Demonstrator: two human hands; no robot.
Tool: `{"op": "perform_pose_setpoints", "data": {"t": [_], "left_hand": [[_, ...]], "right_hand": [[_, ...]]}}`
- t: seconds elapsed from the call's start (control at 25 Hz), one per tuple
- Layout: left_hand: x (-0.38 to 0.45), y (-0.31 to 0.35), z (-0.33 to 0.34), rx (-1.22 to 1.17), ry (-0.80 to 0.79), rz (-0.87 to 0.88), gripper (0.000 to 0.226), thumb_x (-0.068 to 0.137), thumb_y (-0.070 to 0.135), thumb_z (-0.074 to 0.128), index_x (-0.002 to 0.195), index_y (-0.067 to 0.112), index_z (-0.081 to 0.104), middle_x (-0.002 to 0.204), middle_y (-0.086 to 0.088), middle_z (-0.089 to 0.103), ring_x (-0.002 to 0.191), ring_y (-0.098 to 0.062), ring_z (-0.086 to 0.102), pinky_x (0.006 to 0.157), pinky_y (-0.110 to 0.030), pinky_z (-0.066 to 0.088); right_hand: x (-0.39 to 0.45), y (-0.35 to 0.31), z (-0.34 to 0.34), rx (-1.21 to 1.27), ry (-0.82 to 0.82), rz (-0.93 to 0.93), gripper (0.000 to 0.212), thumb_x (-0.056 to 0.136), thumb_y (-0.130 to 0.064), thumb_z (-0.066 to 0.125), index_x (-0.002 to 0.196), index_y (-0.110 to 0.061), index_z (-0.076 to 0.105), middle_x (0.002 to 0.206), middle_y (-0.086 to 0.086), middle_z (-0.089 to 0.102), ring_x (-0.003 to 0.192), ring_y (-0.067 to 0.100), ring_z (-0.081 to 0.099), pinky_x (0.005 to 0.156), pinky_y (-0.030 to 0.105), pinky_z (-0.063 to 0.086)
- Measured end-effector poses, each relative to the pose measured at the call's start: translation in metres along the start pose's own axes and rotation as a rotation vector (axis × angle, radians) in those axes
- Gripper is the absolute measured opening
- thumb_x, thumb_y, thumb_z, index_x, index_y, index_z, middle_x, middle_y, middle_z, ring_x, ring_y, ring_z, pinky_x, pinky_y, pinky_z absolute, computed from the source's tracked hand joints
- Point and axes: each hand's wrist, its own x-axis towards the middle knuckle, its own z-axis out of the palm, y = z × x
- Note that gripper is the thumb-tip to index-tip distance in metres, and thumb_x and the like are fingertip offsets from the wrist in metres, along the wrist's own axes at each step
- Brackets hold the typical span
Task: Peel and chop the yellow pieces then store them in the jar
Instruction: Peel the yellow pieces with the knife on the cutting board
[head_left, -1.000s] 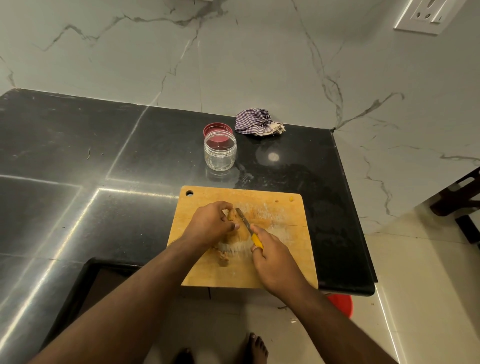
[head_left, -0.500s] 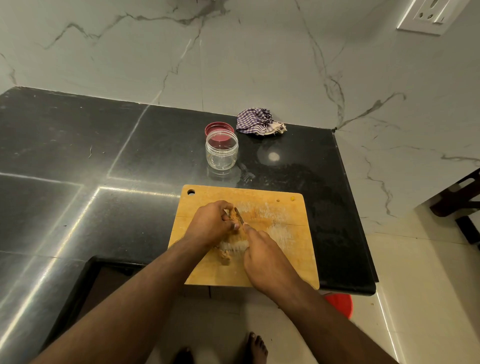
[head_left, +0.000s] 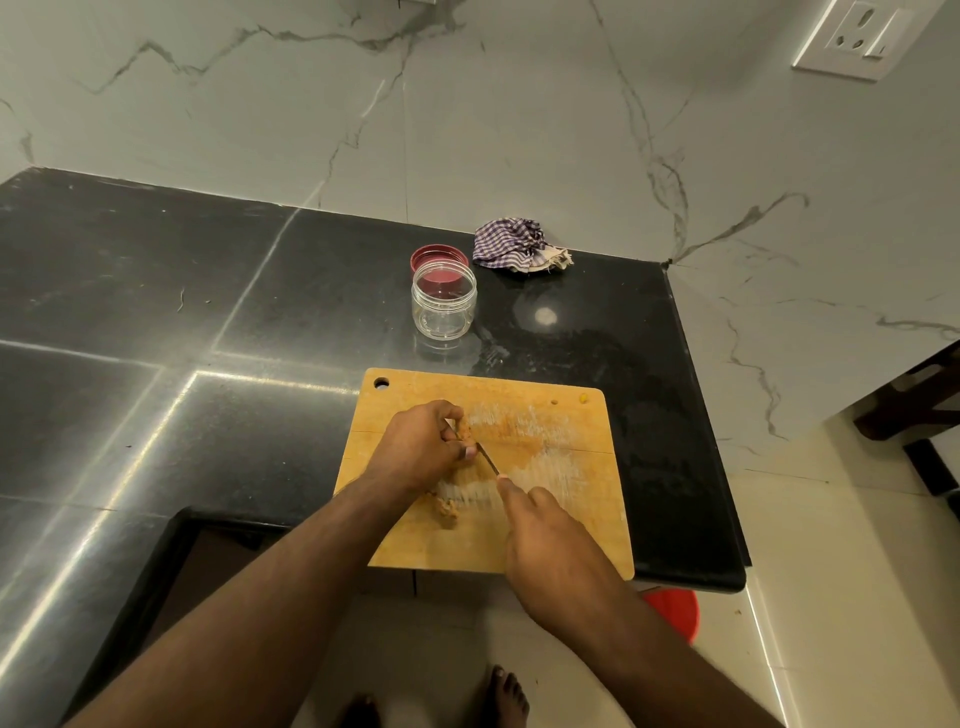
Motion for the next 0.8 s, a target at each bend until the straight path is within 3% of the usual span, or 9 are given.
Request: {"op": "perform_pose_setpoints", "data": {"t": [0.12, 0.24, 0.32, 0.48, 0.8], "left_hand": [[-0.001, 0.001, 0.0, 0.003, -0.003, 0.009, 0.056, 0.083, 0.024, 0.08, 0.134, 0.021, 0.059, 0.089, 0.006, 0.066, 0.082, -0.01, 0.063, 0.068, -0.028, 0.055], [-0.001, 0.002, -0.001, 0.003, -0.002, 0.014, 0.056, 0.083, 0.024, 0.08, 0.134, 0.021, 0.058, 0.09, 0.006, 0.065, 0.082, -0.009, 0.062, 0.066, -0.025, 0.053], [-0.002, 0.002, -0.001, 0.014, -0.002, 0.022, 0.055, 0.083, 0.023, 0.08, 0.133, 0.022, 0.059, 0.089, 0.007, 0.066, 0.081, -0.009, 0.062, 0.066, -0.025, 0.054], [-0.002, 0.002, -0.002, 0.015, -0.004, 0.016, 0.054, 0.083, 0.023, 0.079, 0.133, 0.022, 0.059, 0.089, 0.008, 0.066, 0.081, -0.008, 0.063, 0.068, -0.027, 0.055], [0.0, 0.001, -0.001, 0.017, -0.015, 0.007, 0.053, 0.083, 0.024, 0.079, 0.132, 0.023, 0.059, 0.09, 0.008, 0.067, 0.08, -0.006, 0.063, 0.063, -0.02, 0.05]], "right_hand": [[0.006, 0.0, -0.006, 0.094, 0.096, 0.015, 0.057, 0.101, -0.019, 0.037, 0.155, -0.028, 0.019, 0.127, -0.002, 0.046, 0.104, 0.013, 0.052, 0.086, 0.029, 0.047], [0.018, -0.006, -0.007, 0.186, 0.085, 0.004, 0.054, 0.102, -0.019, 0.036, 0.155, -0.026, 0.024, 0.14, 0.0, 0.046, 0.121, 0.013, 0.047, 0.1, 0.027, 0.041], [0.021, -0.011, -0.004, 0.194, 0.07, -0.008, 0.054, 0.102, -0.019, 0.037, 0.154, -0.027, 0.025, 0.142, 0.0, 0.045, 0.12, 0.012, 0.047, 0.096, 0.024, 0.04], [0.021, -0.017, 0.001, 0.183, 0.079, 0.01, 0.054, 0.102, -0.02, 0.037, 0.154, -0.029, 0.022, 0.136, -0.001, 0.046, 0.096, 0.006, 0.046, 0.08, 0.019, 0.041], [0.022, -0.019, 0.005, 0.162, 0.078, 0.052, 0.054, 0.102, -0.019, 0.037, 0.153, -0.028, 0.022, 0.134, -0.001, 0.047, 0.097, 0.009, 0.047, 0.085, 0.025, 0.046]]}}
